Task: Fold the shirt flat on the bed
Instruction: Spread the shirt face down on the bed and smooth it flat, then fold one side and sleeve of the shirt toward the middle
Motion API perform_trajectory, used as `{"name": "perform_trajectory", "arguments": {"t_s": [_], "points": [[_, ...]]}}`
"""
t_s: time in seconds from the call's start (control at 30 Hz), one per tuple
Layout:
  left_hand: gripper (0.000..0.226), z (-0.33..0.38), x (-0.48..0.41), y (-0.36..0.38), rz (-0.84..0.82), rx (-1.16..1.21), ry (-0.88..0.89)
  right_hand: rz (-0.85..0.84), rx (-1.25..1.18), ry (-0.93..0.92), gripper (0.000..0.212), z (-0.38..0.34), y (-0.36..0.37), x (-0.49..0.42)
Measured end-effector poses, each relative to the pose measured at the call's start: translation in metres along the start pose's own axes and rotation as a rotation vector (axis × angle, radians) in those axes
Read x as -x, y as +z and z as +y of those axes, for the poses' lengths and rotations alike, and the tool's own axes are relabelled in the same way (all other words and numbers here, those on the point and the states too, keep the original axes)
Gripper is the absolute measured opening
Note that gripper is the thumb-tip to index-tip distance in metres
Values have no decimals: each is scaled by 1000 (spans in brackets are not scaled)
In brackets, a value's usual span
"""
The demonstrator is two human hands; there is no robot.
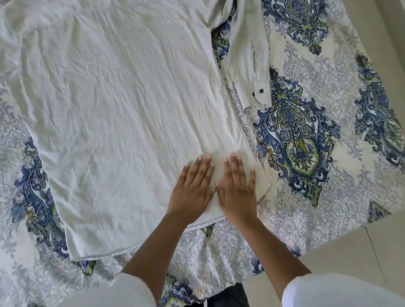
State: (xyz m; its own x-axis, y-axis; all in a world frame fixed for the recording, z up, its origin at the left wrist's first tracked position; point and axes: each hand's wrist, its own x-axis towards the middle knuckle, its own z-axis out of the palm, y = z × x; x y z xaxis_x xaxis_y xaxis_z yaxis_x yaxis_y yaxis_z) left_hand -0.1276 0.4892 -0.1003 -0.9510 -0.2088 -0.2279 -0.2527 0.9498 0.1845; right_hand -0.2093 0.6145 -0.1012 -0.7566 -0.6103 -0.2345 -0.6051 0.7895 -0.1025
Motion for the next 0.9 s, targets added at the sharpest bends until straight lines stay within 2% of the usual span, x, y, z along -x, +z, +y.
{"name": "perform_trajectory", "arguments": {"t_s": [0.07, 0.17, 0.27, 0.33, 0.4, 0.5, 0.63, 0.73, 0.83, 0.9], "points": [[60, 6, 2, 3, -20, -1, -12, -31, 39, -41, 61, 11, 6, 7], [61, 5, 21, 4, -51, 12, -22, -45, 27, -2, 61, 31, 8, 21], [60, 1, 31, -10, -134, 31, -19, -62, -25, 52, 58, 16, -7, 20], [61, -5, 32, -25, -153, 79, -52, -67, -92, -26, 52, -2, -21, 17], [57, -13, 36, -45, -114, 167, -121, -68, -189, -107, 46, -19, -37, 15], [45, -28, 55, -65, 31, 262, -213, -65, -344, -147, 44, -39, -54, 11], [44, -60, 84, -97, 135, 479, -534, -184, -642, -173, 31, -76, -70, 2], [29, -95, 100, -116, 195, 660, -799, -407, -887, -52, 31, -117, -81, -12], [24, -127, 112, -116, 266, 842, -992, -522, -1034, 66, 29, -162, -84, -28], [23, -149, 123, -103, 309, 823, -1128, -571, -1060, 110, 27, -192, -77, -38]]}}
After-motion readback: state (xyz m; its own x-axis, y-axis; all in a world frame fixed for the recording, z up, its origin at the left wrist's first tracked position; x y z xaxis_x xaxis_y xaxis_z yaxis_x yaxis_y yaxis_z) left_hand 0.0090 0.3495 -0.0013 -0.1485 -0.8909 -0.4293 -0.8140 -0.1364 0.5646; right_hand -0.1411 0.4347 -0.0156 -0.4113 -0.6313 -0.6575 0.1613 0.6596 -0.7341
